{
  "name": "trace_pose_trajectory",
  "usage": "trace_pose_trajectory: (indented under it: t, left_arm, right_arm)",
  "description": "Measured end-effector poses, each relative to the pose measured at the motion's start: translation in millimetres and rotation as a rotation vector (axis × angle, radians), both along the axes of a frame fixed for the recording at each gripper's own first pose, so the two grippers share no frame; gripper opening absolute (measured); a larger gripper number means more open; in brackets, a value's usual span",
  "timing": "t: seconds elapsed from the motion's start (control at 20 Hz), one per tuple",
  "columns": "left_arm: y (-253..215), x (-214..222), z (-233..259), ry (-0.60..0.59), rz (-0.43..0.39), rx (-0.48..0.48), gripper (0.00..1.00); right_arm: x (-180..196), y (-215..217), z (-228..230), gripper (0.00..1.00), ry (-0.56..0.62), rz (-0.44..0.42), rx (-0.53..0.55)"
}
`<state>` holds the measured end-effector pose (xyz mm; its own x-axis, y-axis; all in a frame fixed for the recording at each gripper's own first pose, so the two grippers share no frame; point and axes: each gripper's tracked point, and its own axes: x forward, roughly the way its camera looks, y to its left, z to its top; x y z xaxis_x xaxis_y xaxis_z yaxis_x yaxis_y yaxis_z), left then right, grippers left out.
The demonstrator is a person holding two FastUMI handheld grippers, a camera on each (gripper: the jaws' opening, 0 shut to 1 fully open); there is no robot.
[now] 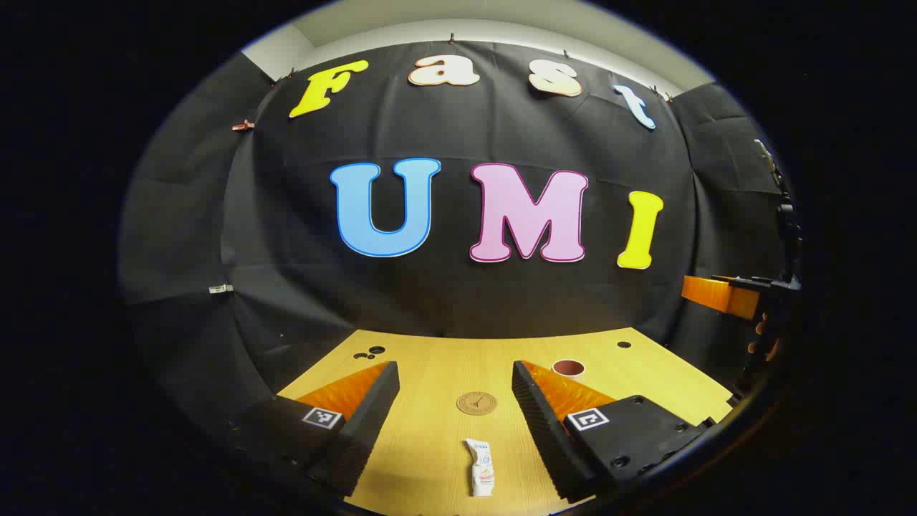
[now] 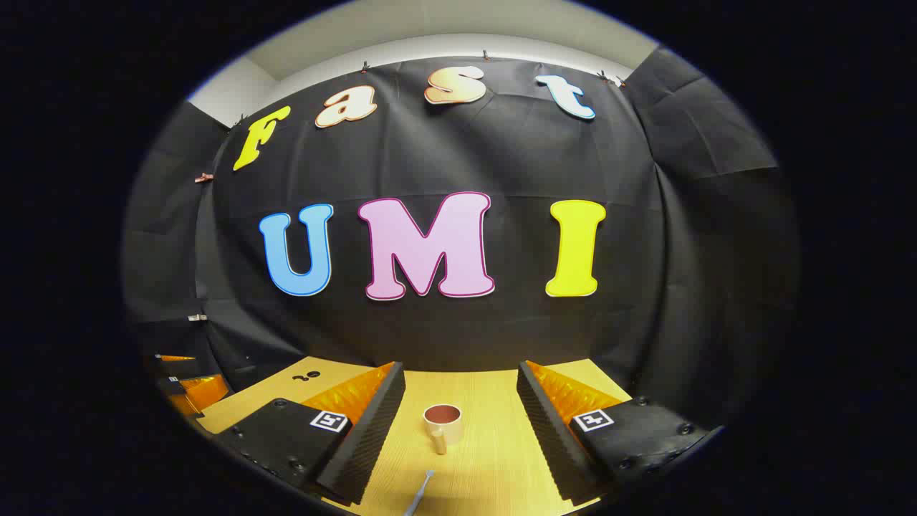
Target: Put the toothbrush and toothpaste on the desktop into the cup, then pick up the cup and place it on the coaster on the desktop.
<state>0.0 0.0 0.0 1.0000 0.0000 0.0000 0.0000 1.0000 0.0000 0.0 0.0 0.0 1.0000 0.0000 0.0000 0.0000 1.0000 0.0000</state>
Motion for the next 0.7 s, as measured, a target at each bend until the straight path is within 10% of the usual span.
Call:
trace_pose_trajectory:
  t: [0.7]
  left_arm:
    - [-12,0,-15,0.034,-0.010,0.015,0.98]
  right_arm:
    - [1,-6,-13,0.97,0.044,0.028,0.018]
